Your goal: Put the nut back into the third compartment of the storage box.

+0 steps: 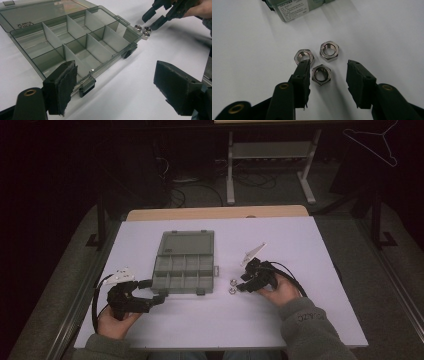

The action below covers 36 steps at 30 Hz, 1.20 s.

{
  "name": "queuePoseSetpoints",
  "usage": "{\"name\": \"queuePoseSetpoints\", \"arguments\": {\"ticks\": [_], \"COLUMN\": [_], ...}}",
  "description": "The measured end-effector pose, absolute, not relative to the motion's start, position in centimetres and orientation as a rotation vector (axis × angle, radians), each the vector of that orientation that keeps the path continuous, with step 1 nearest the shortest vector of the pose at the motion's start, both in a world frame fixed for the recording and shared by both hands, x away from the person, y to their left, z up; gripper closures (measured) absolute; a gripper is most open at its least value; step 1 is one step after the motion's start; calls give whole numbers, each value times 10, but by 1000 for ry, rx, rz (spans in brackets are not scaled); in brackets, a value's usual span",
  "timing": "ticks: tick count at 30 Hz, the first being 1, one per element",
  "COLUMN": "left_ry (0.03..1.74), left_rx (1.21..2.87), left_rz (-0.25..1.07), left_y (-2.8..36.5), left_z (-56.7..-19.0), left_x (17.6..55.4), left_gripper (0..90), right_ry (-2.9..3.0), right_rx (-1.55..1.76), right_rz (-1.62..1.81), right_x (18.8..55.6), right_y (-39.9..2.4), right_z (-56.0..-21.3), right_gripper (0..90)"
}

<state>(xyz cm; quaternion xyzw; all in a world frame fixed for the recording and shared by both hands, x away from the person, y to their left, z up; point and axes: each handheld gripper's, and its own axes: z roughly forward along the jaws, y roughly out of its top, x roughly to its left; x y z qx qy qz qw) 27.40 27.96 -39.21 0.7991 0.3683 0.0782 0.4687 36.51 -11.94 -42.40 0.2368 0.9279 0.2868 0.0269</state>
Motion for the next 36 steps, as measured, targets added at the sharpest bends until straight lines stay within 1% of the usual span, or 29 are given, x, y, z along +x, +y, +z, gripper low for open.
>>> {"name": "queuePoseSetpoints", "arguments": {"ticks": [5, 11, 15, 36], "left_ry": [904, 904, 904, 906], "left_rx": [1961, 1963, 1964, 1957], "left_rz": [191, 191, 192, 190], "left_y": [280, 280, 280, 280], "left_z": [-392, -392, -392, -392], "left_x": [274, 274, 274, 274], "left_gripper": [179, 179, 180, 181], "right_ry": [2875, 2894, 2896, 2892], "right_rx": [727, 721, 703, 691], "right_rz": [875, 859, 848, 828], "right_x": [365, 365, 364, 364], "right_y": [-116, -112, -110, -110], "right_z": [-428, -430, -430, -431], "right_gripper": [582, 650, 679, 694]}}
